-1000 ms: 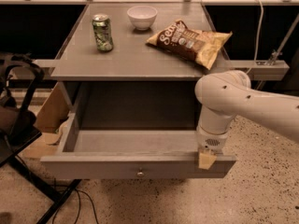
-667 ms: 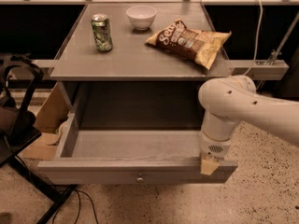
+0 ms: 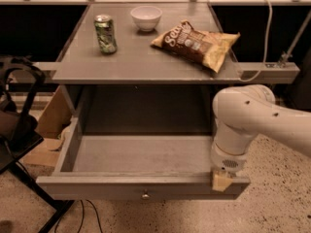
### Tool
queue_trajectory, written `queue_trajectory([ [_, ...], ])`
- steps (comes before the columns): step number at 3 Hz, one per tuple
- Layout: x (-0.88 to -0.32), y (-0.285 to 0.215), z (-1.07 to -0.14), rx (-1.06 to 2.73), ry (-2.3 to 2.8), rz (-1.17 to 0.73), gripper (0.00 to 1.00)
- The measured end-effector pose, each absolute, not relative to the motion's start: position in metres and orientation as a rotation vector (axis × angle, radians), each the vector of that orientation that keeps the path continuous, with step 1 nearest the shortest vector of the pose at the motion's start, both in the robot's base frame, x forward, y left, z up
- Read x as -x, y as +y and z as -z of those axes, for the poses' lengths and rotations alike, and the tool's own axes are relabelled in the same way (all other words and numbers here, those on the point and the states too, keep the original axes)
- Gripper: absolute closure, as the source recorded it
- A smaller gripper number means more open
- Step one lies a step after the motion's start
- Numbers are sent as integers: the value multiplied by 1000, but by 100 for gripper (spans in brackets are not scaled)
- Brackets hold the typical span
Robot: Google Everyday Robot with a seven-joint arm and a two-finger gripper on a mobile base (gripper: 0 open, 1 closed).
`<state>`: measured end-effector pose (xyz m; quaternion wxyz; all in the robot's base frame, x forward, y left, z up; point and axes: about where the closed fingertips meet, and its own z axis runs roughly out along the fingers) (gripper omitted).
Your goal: Open top drawer
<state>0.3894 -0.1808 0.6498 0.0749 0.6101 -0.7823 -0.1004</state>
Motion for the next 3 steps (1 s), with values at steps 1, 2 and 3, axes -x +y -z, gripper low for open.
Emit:
queue_trajectory([
  [1, -375, -175, -655, -1865, -2339, 330, 100],
  [2, -376, -176, -655, -1865, -2339, 330, 82],
  [3, -376, -176, -655, -1865, -2339, 330, 59],
])
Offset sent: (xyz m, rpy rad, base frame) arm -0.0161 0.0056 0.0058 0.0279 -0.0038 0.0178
